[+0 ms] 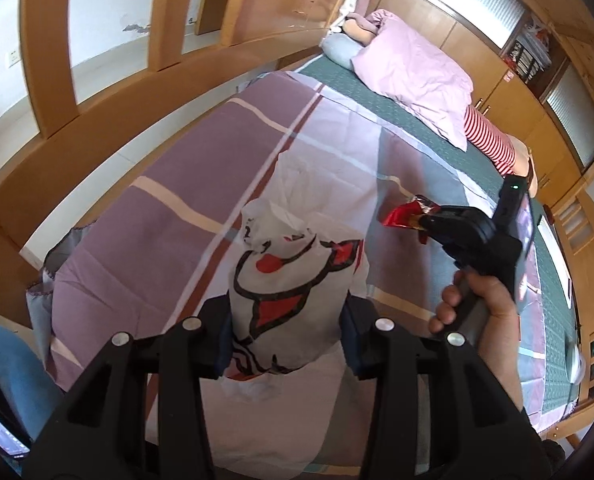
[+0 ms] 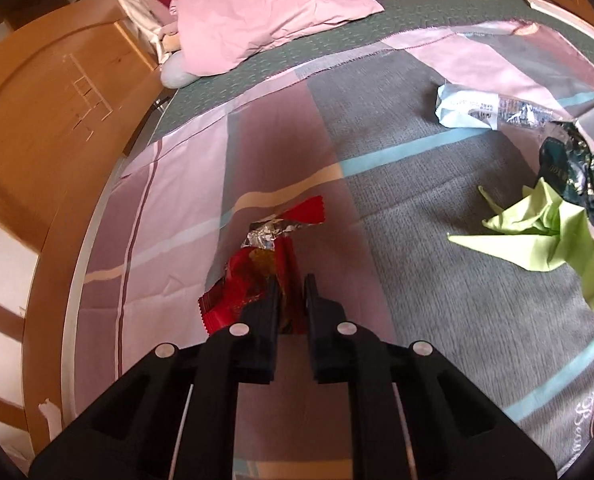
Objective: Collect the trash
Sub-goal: 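Lift the white plastic bag with the left tool while the right tool grasps the red snack bag, then carry both bags over the white trash bag and open both tools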
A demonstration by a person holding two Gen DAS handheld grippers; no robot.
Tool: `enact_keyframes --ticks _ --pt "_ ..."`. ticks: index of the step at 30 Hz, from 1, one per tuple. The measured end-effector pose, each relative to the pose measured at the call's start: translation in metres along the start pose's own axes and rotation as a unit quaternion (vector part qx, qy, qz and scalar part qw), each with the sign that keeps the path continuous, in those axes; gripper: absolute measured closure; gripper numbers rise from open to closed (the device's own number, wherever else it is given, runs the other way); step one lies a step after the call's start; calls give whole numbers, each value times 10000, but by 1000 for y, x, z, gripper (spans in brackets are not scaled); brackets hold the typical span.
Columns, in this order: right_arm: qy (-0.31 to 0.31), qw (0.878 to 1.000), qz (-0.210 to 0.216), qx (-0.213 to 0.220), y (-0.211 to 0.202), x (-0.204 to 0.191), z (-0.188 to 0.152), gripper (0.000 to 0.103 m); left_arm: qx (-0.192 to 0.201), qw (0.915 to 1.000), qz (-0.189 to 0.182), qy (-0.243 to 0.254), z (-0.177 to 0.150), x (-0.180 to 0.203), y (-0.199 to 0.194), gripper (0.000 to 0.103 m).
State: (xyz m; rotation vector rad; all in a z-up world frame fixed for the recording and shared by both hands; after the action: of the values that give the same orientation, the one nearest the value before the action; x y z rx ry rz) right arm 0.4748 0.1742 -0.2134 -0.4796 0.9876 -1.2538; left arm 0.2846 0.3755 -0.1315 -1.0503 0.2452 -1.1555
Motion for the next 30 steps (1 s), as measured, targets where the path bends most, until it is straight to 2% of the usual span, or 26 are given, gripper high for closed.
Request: enact_keyframes --ticks 7,15,23,26,28,30 --pt "-456 9988 -163 101 -13 -13 -7 90 39 10000 39 -34 -1 -7 -3 60" --pt "-478 9985 256 40 -43 -28 -22 90 48 10000 6 -83 2 -10 -5 60" --pt "-273 9982 534 68 -85 -17 -45 90 80 9997 -196 91 -1 2 -9 60" --pt "-267 9983 406 317 -111 -3 -56 90 67 9985 -478 268 -3 15 -11 60" --pt "-145 9982 326 481 -133 12 -64 90 -26 9957 -836 400 -7 26 -11 60" --pt "-101 9966 298 765 -165 30 -73 90 -232 9894 -1355 476 -12 38 -11 60"
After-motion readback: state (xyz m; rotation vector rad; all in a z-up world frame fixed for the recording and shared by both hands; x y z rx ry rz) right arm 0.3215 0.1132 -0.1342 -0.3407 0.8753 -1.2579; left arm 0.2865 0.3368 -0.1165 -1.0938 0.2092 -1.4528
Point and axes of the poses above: each gripper's, at about its wrist camera, not at the fingertips, and y roughly the way its jaws point, x to its right, z to its top, the point moved 4 cm from there along y, roughly the way its jaws point, and after that the axes turned 4 degrees about -y, right-handed, at the moved point
